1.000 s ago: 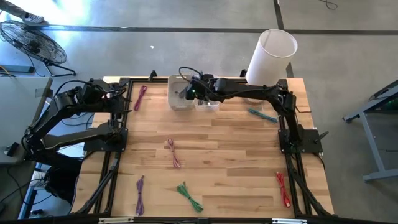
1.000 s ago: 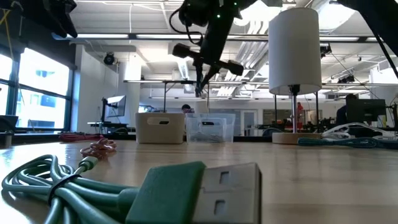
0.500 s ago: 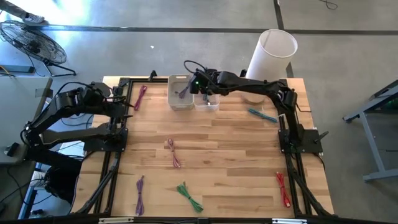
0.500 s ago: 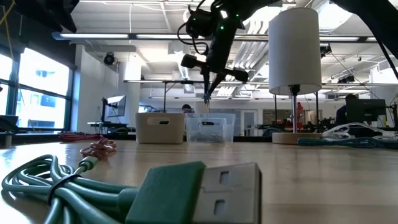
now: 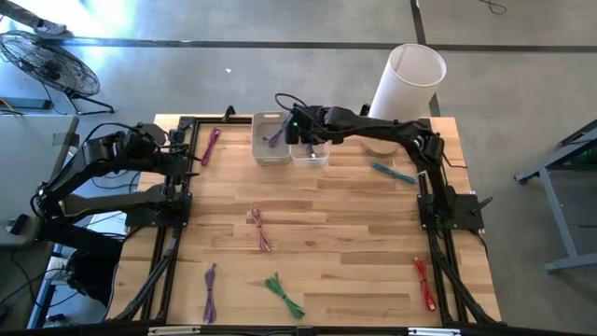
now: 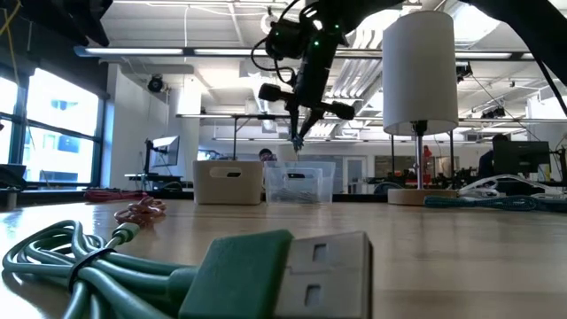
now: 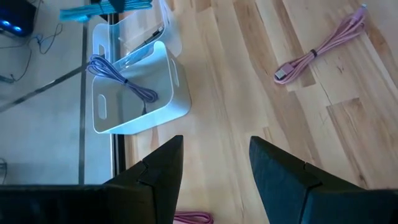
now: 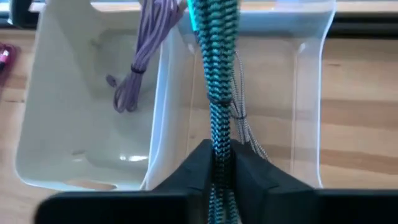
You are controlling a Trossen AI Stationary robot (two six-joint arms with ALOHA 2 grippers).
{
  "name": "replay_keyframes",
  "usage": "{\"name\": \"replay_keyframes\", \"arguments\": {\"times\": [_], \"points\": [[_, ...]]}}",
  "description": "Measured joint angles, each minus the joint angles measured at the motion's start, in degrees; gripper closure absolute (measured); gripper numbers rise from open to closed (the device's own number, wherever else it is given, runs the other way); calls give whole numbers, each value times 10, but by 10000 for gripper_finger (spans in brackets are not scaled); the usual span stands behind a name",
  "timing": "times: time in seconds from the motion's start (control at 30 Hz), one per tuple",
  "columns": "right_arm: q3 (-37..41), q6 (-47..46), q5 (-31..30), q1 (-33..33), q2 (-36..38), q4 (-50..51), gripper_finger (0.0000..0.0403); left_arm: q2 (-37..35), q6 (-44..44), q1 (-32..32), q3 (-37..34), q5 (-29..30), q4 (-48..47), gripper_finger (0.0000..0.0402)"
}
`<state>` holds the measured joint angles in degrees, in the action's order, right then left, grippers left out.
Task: Pick & Place USB Port
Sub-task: Put the bottom blue and white USB cable into the white transparent bin, then put the pink USB cable into the gray bin
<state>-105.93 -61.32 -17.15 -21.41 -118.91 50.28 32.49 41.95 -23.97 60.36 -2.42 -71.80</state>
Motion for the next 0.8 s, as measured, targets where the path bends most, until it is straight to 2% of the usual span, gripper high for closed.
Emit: {"name": "replay_keyframes", "arguments": {"times": [0.23, 0.33, 0.43, 0.53, 0.8], "points": [[0, -2, 1, 2, -13, -9, 240, 0, 0, 0, 0, 0, -14, 222], [0, 1, -8, 2, -13, -26, 199, 0, 0, 0, 0, 0, -25, 222], [0, 32, 17, 2, -10, -61, 169, 0, 0, 0, 0, 0, -29, 222], [-2, 79, 66, 5, -6, -114, 155, 0, 12, 0, 0, 0, -39, 222], [-2, 189, 207, 46, 10, -261, 151, 0, 47, 0, 0, 17, -99, 222]]}}
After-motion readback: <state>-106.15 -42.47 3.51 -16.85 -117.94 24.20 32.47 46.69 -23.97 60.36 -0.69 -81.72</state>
